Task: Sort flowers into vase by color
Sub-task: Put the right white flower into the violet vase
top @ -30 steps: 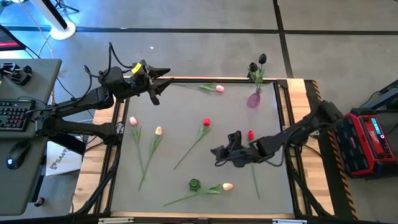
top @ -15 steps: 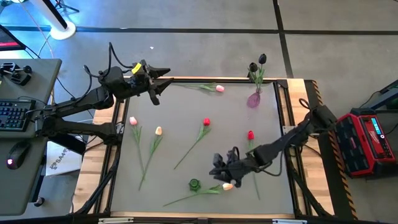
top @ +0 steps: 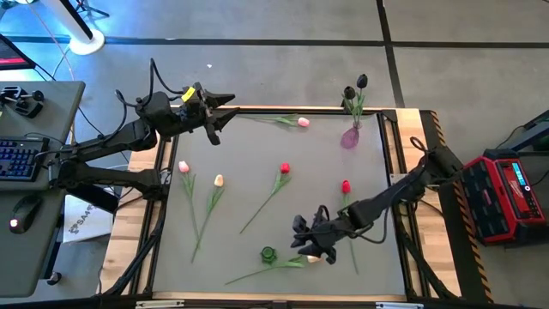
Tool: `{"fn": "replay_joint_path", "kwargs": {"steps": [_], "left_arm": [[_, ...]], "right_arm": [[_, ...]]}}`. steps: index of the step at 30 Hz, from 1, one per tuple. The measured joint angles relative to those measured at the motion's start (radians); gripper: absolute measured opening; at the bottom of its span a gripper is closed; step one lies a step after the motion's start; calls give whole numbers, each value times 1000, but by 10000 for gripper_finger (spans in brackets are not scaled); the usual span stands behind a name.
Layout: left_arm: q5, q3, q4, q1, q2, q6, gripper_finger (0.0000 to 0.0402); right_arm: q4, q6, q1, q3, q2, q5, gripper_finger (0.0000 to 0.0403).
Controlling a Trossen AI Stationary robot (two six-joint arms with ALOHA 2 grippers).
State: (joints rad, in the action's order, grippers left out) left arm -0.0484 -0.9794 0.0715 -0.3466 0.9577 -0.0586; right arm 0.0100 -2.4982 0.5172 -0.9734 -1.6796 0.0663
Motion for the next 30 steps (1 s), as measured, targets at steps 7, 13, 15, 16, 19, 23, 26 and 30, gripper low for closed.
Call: {"fn": "replay_joint_path", "kwargs": {"steps": [7, 13, 15, 16, 19, 23, 26, 30], "left_arm": [[0, 0, 0, 0, 0, 0, 206], [0, 0, 0, 0, 0, 0, 206], [0, 0, 0, 0, 0, 0, 206], [0, 0, 0, 0, 0, 0, 206], [0, 0, 0, 0, 0, 0, 206], [0, 0, 0, 0, 0, 0, 206], [0, 0, 0, 0, 0, 0, 206], [0, 0, 0, 0, 0, 0, 206]], "right_arm": [[-207, -28, -2, -154, -73, -83, 138], [-482, -54, 7, -366, -167, -154, 138], [-596, -65, 6, -447, -206, -181, 138], [-652, -68, 0, -492, -225, -194, 138], [-807, -70, -9, -636, -287, -219, 138], [-1007, -60, -27, -808, -390, -236, 138], [-1112, -53, -28, -893, -450, -259, 138], [-1143, -52, -12, -936, -505, -304, 138]]}}
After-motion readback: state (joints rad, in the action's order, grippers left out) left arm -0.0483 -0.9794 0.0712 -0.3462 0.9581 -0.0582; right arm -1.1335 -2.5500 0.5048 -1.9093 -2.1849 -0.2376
